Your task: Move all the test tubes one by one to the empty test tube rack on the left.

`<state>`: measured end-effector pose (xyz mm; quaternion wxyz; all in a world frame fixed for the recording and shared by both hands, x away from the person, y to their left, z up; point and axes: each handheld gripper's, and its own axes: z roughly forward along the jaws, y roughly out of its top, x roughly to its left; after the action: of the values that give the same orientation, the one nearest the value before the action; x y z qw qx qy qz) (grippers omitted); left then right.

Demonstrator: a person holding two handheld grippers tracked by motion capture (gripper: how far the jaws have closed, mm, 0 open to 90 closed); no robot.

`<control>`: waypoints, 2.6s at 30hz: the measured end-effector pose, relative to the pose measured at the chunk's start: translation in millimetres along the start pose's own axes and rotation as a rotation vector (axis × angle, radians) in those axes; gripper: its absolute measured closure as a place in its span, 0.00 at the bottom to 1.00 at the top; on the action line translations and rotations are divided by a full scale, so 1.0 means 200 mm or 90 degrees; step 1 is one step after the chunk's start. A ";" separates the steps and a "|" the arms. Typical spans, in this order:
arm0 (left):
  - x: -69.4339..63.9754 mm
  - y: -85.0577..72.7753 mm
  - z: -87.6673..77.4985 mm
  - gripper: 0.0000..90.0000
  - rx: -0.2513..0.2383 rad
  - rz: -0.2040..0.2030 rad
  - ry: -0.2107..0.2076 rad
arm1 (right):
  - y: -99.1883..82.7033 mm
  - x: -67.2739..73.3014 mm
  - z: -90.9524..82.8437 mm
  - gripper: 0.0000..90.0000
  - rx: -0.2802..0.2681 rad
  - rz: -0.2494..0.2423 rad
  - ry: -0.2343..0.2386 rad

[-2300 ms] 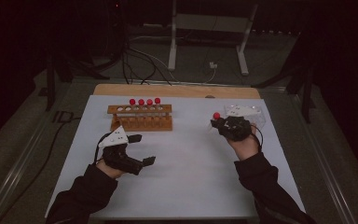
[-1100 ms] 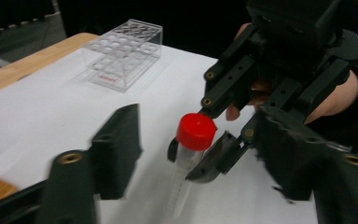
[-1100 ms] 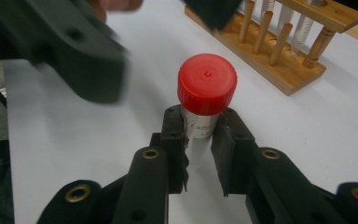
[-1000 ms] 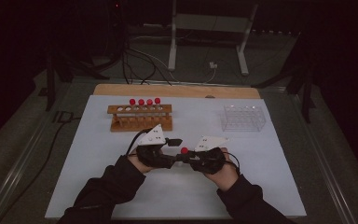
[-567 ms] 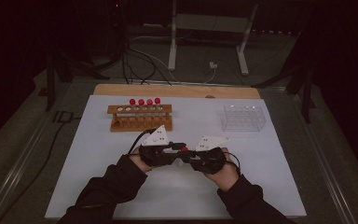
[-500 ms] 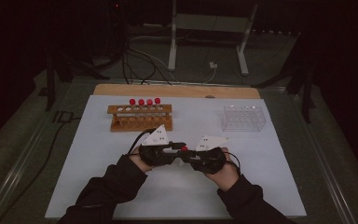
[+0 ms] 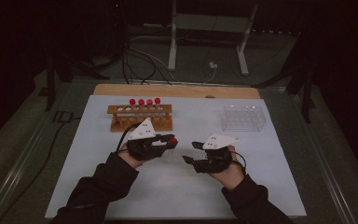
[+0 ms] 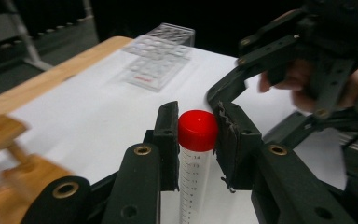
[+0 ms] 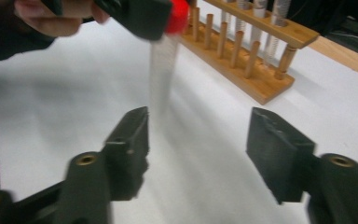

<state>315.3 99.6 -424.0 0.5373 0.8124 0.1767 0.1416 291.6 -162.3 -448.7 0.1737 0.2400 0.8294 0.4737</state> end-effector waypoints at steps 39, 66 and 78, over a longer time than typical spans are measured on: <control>0.61 0.05 -0.40 0.80 -0.105 -0.093 0.345 | -0.02 -0.05 -0.08 0.00 -0.050 0.029 0.005; 0.78 -0.15 -0.24 0.80 -0.113 -0.155 0.399 | -0.02 -0.07 -0.10 0.00 -0.054 0.041 0.011; 0.77 -0.24 -0.15 0.80 -0.051 -0.177 0.395 | -0.02 -0.07 -0.10 0.00 -0.051 0.041 0.008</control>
<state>434.3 209.9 -450.3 0.5034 0.6772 0.4351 0.3140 292.4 -185.9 -442.2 0.1628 0.2563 0.8028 0.5131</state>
